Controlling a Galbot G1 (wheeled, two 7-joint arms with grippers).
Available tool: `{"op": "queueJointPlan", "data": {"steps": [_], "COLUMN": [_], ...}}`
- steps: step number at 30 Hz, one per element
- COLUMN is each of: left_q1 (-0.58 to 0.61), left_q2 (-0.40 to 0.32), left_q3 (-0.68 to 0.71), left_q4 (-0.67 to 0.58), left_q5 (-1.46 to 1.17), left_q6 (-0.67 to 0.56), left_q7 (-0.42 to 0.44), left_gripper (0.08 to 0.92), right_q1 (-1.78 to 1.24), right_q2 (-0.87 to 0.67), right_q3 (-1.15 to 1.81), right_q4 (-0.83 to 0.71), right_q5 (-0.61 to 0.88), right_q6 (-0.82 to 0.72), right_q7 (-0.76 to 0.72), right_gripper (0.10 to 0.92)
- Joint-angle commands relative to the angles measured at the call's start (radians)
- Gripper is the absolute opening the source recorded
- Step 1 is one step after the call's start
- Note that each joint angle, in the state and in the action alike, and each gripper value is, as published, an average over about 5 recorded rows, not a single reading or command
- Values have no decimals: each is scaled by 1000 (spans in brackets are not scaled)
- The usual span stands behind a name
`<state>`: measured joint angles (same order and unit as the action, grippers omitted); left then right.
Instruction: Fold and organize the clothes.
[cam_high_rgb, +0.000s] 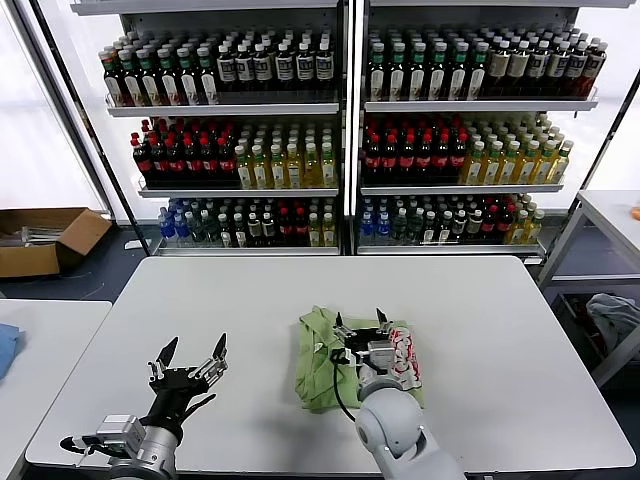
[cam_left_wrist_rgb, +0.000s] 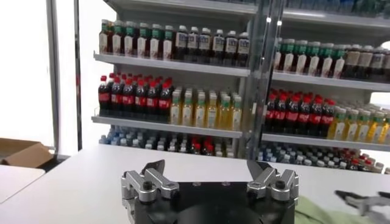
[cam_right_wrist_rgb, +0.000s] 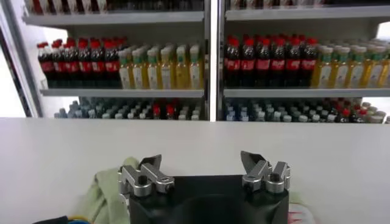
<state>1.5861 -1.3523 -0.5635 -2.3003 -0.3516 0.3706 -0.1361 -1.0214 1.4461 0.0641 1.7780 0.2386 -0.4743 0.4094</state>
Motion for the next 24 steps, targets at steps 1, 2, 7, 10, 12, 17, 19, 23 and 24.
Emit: {"op": "queueJointPlan", "data": {"steps": [1, 2, 7, 10, 12, 17, 19, 23, 24], "left_q1": [4, 3, -2, -1, 1, 6, 9, 14, 14], "left_q2": [-6, -6, -6, -4, -4, -1, 0, -1, -1], "left_q3": [-11, -10, -4, -1, -1, -5, -7, -13, -14], "left_q4": [3, 5, 6, 8, 8, 3, -1, -9, -11], "left_q5": [-3, -2, -2, -2, -3, -4, -4, -4, -4], "left_q6": [3, 3, 9, 11, 11, 11, 11, 9, 8], "left_q7": [1, 1, 1, 2, 2, 3, 3, 4, 4], "left_gripper": [823, 823, 823, 823, 823, 823, 823, 823, 823], "right_q1": [93, 85, 54, 40, 37, 35, 32, 29, 28], "right_q2": [49, 43, 29, 29, 33, 45, 50, 55, 56], "right_q3": [-53, -56, -54, -51, -49, -43, -39, -24, -18], "right_q4": [-174, -165, -138, -126, -127, -138, -141, -126, -114], "right_q5": [-69, -71, -55, -41, -35, -27, -27, -32, -35], "right_q6": [11, 7, -34, -55, -57, -53, -48, -23, -12], "right_q7": [-42, -42, -22, -12, -9, -3, -4, -22, -30], "right_gripper": [823, 823, 823, 823, 823, 823, 823, 823, 823]}}
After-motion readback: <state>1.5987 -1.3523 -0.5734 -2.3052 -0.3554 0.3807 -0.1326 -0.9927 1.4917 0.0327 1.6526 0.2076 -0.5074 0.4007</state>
